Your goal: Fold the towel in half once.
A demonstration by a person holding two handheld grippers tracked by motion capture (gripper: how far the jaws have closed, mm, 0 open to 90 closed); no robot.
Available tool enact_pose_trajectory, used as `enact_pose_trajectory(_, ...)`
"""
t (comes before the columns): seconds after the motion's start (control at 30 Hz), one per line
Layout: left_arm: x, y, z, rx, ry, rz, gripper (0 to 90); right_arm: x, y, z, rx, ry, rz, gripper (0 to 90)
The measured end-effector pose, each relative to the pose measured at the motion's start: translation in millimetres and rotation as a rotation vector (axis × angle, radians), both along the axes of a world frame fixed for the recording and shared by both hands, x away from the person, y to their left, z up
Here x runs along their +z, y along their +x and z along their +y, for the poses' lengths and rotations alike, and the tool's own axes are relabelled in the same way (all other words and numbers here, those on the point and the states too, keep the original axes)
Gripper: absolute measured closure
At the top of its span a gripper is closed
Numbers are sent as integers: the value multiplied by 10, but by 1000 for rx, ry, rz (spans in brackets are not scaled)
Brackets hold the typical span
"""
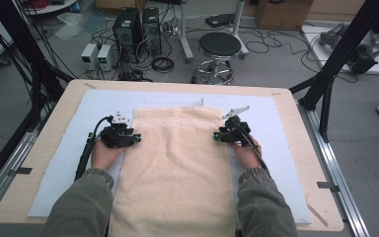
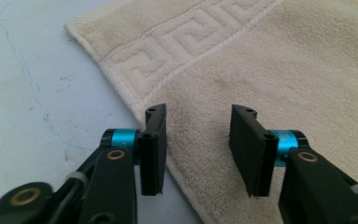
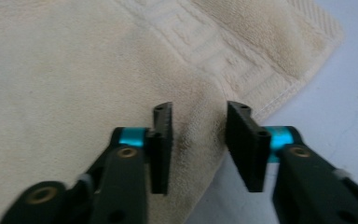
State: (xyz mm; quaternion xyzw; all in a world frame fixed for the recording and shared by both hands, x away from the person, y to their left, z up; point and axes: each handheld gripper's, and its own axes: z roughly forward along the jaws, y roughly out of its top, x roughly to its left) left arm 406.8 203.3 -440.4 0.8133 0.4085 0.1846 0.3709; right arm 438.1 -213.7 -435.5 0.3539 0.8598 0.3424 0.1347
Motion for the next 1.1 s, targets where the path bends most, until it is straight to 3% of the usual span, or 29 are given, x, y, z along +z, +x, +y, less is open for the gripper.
enact_pose_trajectory(0.13, 6, 9, 15, 33, -34, 27, 736, 8, 3, 3, 9, 27, 35, 810)
enact_pose_trajectory(0.27, 9, 12, 23, 27, -48, 39, 830, 8, 17, -34, 10, 62, 68, 836)
enact_pose_trajectory(0.47, 64, -10, 79, 1, -67, 27, 850, 61, -9, -71, 43, 83, 74, 841)
enact_pose_trajectory(0.63, 227, -108, 139, -36, -99, -13, 853, 226, -87, -154, 68, 153, 62, 845)
enact_pose_trajectory(0.77, 400, -257, 224, -59, -145, -56, 853, 425, -239, -211, 118, 193, 45, 845)
enact_pose_trajectory(0.93, 542, -589, 276, -124, -130, -118, 852, 673, -580, -229, 200, 196, -6, 844)
enact_pose_trajectory(1.1, 488, -1017, 308, -195, -99, -141, 851, 701, -965, -198, 275, 138, -7, 845)
